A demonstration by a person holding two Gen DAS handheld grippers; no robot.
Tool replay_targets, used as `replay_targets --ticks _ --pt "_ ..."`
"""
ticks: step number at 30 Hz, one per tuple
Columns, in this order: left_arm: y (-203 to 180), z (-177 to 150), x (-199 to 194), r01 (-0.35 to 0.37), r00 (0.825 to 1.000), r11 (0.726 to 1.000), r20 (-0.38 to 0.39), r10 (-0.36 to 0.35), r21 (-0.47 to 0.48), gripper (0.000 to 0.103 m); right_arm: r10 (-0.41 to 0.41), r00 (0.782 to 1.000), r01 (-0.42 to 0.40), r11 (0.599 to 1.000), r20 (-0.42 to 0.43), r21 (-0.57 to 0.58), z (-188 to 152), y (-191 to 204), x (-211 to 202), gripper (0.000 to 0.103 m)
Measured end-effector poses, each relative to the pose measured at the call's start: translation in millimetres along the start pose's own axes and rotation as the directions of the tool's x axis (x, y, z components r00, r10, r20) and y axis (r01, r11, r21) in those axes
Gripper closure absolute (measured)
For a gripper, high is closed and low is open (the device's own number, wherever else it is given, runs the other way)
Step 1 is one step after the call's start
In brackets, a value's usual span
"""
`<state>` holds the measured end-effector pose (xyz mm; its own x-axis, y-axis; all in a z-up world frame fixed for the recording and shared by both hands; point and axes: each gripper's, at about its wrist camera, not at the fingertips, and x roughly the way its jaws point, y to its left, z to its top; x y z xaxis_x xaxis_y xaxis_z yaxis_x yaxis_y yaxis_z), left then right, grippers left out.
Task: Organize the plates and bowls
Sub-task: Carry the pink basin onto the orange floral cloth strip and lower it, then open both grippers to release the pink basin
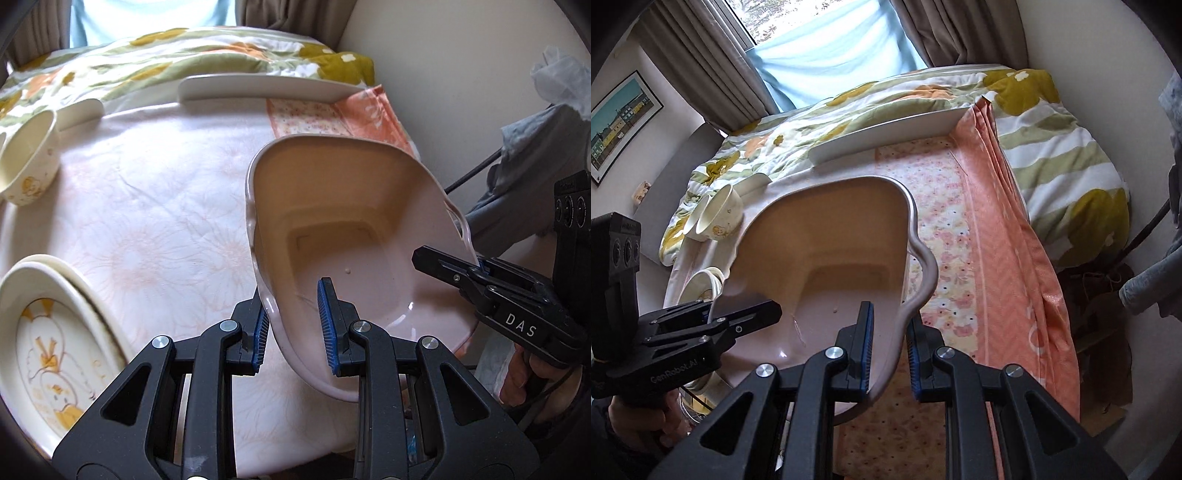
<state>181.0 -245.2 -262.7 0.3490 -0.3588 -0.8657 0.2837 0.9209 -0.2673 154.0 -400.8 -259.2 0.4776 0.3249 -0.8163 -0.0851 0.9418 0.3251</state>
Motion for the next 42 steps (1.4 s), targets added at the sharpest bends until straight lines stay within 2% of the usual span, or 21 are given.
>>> replay_targets --ticks 9,23,25,26,27,28,29,30,32,34,36,42 --pt "2 -10 26 -0.018 0.999 1.0 -0.03 0.018 0.006 0.081 0.002 1.0 -0.002 1.0 0.0 -0.004 -13 -21 12 0.087" --pt "2 -4 26 -0.038 0.998 0.999 -0.053 0.037 -0.02 0.08 0.003 1.0 -0.003 1.0 -0.018 0.007 -12 -28 14 0.087" --pt "2 -3 24 -0.046 0.998 0.999 -0.041 0.045 -0.023 0.071 -0.027 0.999 0.027 1.0 -0.017 -0.009 -13 -28 13 0.087" --pt "2 -3 22 -0.049 0.998 0.998 -0.033 0.048 -0.025 0.046 -0.035 0.999 0.034 0.999 -0.015 -0.021 -13 -27 12 0.087" --pt "2 -3 19 -0.052 0.999 0.998 -0.017 0.052 -0.027 0.017 -0.035 0.999 0.035 0.999 -0.011 -0.032 -14 -26 11 0.087" --pt "2 -2 16 -0.055 0.998 0.998 0.0 0.055 -0.028 0.008 -0.034 0.999 0.034 0.998 -0.006 -0.043 -14 -26 9 0.087" --pt "2 -1 12 -0.058 0.998 0.998 0.013 0.058 -0.03 0.005 -0.036 0.999 0.036 0.998 -0.002 -0.056 -15 -25 7 0.087" --pt "2 0 11 -0.059 0.998 0.998 0.011 0.059 -0.028 0.005 -0.042 0.999 0.042 0.997 0.0 -0.07 -16 -25 6 0.084" --pt "1 3 8 -0.068 0.998 0.997 0.008 0.068 -0.025 0.005 -0.051 0.999 0.051 0.994 0.004 -0.096 -18 -23 3 0.062" --pt "0 4 3 -0.07 0.997 0.997 0.016 0.07 -0.02 0.005 -0.035 0.999 0.036 0.993 0.016 -0.116 -21 -22 -2 0.01" --pt "-1 6 -4 -0.076 0.997 0.997 0.022 0.077 -0.017 0.005 -0.029 0.999 0.034 0.991 0.044 -0.13 -23 -20 -9 0.001" --pt "-6 12 -44 -0.102 0.992 0.995 0.07 0.103 -0.014 0.004 -0.047 0.994 0.062 0.985 0.097 -0.161 -23 -10 -38 0.001"
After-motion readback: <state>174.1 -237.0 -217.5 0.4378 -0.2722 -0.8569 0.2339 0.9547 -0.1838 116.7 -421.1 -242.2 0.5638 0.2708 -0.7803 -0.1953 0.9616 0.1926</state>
